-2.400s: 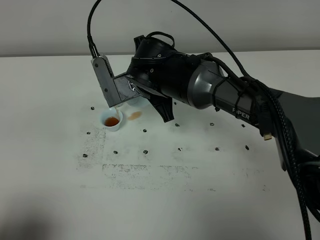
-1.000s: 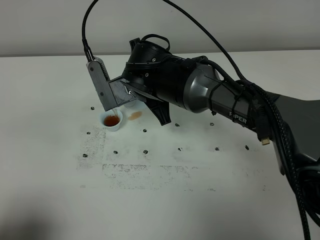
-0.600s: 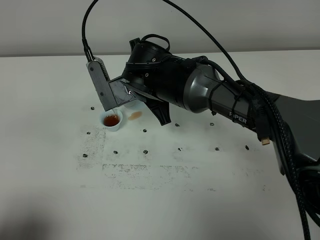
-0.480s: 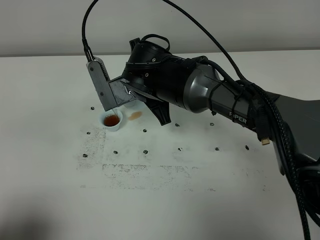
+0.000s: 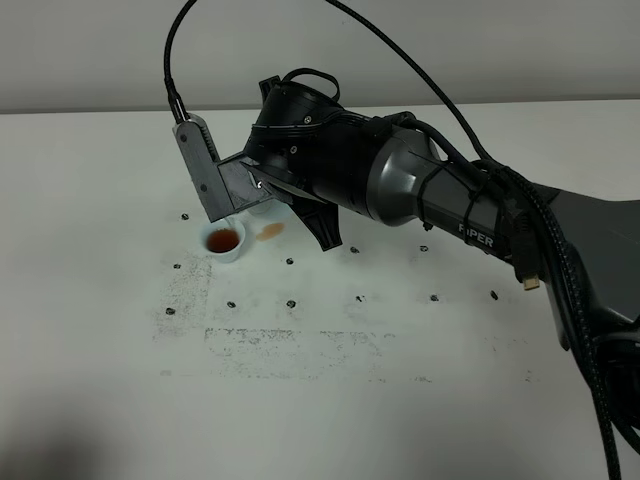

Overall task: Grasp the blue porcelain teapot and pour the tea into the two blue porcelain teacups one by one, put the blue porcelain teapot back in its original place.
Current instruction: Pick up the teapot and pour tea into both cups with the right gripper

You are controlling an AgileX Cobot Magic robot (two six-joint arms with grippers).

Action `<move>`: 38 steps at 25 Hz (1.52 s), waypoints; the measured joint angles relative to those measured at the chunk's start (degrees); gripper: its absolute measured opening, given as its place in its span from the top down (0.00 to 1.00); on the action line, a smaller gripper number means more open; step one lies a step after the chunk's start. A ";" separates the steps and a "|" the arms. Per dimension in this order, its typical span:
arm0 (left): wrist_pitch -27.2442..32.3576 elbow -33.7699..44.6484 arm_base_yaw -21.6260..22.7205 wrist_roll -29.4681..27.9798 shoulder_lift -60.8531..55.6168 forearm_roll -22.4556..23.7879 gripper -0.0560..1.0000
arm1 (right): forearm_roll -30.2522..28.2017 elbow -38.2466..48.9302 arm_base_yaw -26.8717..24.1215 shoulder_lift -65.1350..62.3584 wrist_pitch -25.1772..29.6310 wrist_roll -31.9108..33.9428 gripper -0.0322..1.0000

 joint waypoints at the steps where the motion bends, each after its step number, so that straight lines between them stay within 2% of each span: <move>1: 0.00 0.00 0.00 0.00 0.00 0.00 0.26 | 0.00 0.00 0.00 0.00 0.00 0.00 0.92; 30: 0.00 0.00 0.00 0.00 0.00 0.00 0.26 | -1.49 0.00 1.11 0.00 0.12 1.58 0.92; 33: 0.00 0.00 0.00 0.00 0.00 0.00 0.26 | -0.27 0.00 0.98 0.00 -0.09 2.96 0.92; 38: 0.00 0.00 0.00 0.00 0.00 0.00 0.26 | 6.26 0.00 -1.13 0.00 -1.00 3.37 0.92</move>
